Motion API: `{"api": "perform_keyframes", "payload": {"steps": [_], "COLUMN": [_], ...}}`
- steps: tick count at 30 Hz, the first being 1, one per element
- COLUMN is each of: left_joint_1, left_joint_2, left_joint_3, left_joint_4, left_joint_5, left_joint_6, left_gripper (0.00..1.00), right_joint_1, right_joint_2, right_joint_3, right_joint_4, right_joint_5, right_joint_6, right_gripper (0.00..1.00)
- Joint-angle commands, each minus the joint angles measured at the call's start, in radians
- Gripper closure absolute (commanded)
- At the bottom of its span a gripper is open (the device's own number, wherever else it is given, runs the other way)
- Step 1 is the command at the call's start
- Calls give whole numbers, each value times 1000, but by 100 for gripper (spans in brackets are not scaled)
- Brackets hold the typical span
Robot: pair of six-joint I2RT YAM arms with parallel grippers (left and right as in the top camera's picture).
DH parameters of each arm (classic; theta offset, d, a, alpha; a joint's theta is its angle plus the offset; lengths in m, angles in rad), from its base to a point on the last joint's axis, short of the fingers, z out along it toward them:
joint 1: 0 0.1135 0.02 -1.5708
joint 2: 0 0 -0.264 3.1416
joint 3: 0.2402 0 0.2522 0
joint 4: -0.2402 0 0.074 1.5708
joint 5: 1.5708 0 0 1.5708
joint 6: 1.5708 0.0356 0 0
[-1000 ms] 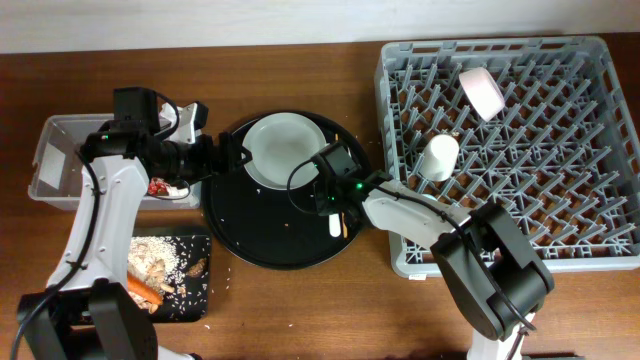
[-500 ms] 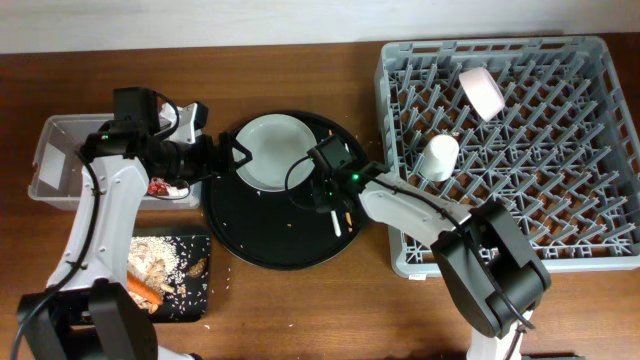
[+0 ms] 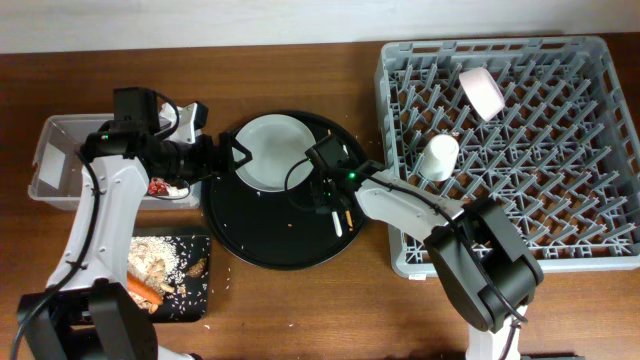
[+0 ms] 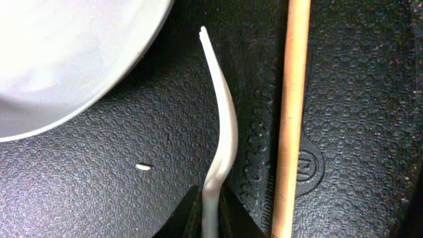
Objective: Sort waste into correct bins and load items into the dishwasher rack
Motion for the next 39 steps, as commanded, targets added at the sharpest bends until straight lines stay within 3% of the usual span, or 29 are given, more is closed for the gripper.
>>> {"api": "perform_keyframes", "payload": {"steps": [1, 2, 5, 7, 10, 12, 15, 20, 29, 30, 33, 36, 39], "left_joint_1": [-4, -4, -4, -4, -4, -4, -4, -4, -4, -4, -4, -4, -4], "left_joint_2": [3, 3, 3, 3, 3, 3, 3, 3, 3, 3, 3, 3, 3], "left_joint_3": [3, 3, 3, 3, 3, 3, 3, 3, 3, 3, 3, 3, 3], "left_joint_4": [-1, -1, -1, -1, -1, -1, -1, -1, -1, -1, -1, -1, -1], "left_joint_5": [4, 4, 4, 4, 4, 4, 4, 4, 4, 4, 4, 4, 4], "left_joint_6": [6, 5, 6, 6, 5, 6, 6, 6, 5, 5, 6, 5, 5], "left_gripper": [1, 1, 1, 1, 1, 1, 1, 1, 1, 1, 1, 1, 1], "right_joint_1": [-1, -1, -3, -11, -82, -217, -504, -728, -758, -757, -756, -755, -710], "right_joint_2": [45, 45, -17, -119, -218, -299, -309, -225, -109, -98, -95, -96, -100], "right_joint_3": [-15, -14, 75, 236, 332, 339, 335, 285, 285, 285, 285, 371, 677], "right_joint_4": [-19, -14, -82, -256, -432, -513, -646, -655, -628, -628, -628, -706, -964], "right_joint_5": [9, 9, 5, 12, 40, 78, 81, 81, 76, 60, 54, 50, -118], "right_joint_6": [5, 5, 5, -49, -126, -163, -444, -529, -568, -568, -568, -550, -455], "right_gripper": [87, 95, 96, 96, 96, 96, 96, 96, 95, 82, 59, 56, 48]}}
